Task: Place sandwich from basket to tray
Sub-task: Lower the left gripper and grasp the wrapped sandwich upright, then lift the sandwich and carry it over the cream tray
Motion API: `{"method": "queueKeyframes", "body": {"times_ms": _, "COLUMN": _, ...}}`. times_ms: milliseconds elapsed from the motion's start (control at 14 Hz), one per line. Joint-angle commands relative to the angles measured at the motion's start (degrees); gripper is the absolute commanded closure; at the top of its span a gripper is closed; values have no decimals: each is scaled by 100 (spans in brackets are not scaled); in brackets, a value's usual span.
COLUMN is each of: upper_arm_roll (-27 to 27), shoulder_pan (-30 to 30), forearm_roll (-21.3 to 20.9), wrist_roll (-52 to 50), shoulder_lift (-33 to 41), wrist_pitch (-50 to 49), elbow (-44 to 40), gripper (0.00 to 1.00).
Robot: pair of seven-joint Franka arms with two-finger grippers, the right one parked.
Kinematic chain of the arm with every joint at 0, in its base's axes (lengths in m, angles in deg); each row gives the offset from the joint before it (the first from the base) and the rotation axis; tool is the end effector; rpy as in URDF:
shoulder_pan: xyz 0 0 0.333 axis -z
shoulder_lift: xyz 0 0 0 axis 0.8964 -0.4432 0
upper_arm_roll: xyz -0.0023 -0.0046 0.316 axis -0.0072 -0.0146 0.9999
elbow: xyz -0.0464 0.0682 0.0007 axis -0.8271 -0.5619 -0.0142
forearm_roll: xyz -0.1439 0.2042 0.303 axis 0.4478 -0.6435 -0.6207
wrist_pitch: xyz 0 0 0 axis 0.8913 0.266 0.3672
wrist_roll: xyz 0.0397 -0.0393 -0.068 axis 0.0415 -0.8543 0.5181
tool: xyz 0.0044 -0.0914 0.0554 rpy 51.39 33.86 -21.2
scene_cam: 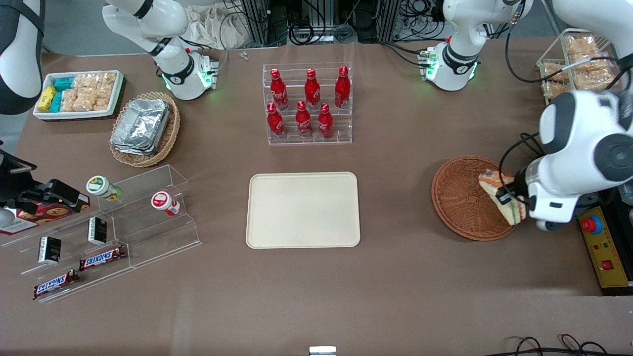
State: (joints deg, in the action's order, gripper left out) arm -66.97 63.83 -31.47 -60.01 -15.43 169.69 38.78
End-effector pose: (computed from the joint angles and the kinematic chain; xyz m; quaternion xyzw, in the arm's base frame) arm 0.6136 -0.0566 0.4750 -0.9637 -0.2470 0.0824 0.0592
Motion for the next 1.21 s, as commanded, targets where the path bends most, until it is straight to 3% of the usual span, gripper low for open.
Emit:
{"method": "queueKeyframes", "body": {"times_ms": 0, "upper_arm_roll": -361, "shoulder_pan": 30, "forearm_roll": 98, "wrist_roll": 452, "shoulder_lift": -132, "wrist_pitch": -572, "elbow": -709, "gripper": 100}}
{"method": "queueKeyframes", "body": {"times_ms": 429, "upper_arm_roll": -1838, "shoulder_pan": 205, "forearm_roll": 98, "wrist_roll": 102, "shoulder_lift": -517, "wrist_pitch": -415, "elbow": -974, "gripper": 100}}
{"method": "queueKeyframes", "body": {"times_ms": 786, "upper_arm_roll": -1910, "shoulder_pan": 1233, "forearm_roll": -60, "wrist_roll": -803, "shoulder_lift": -1694, "wrist_pitch": 1191, "elbow": -931, "gripper": 100}}
{"method": "queueKeyframes", "body": {"times_ms": 1143, "upper_arm_roll": -1893, "shoulder_pan": 1744, "forearm_roll": -728, "wrist_roll": -1243, "shoulder_lift": -2593, "wrist_pitch": 2046, "elbow": -931, "gripper": 100}}
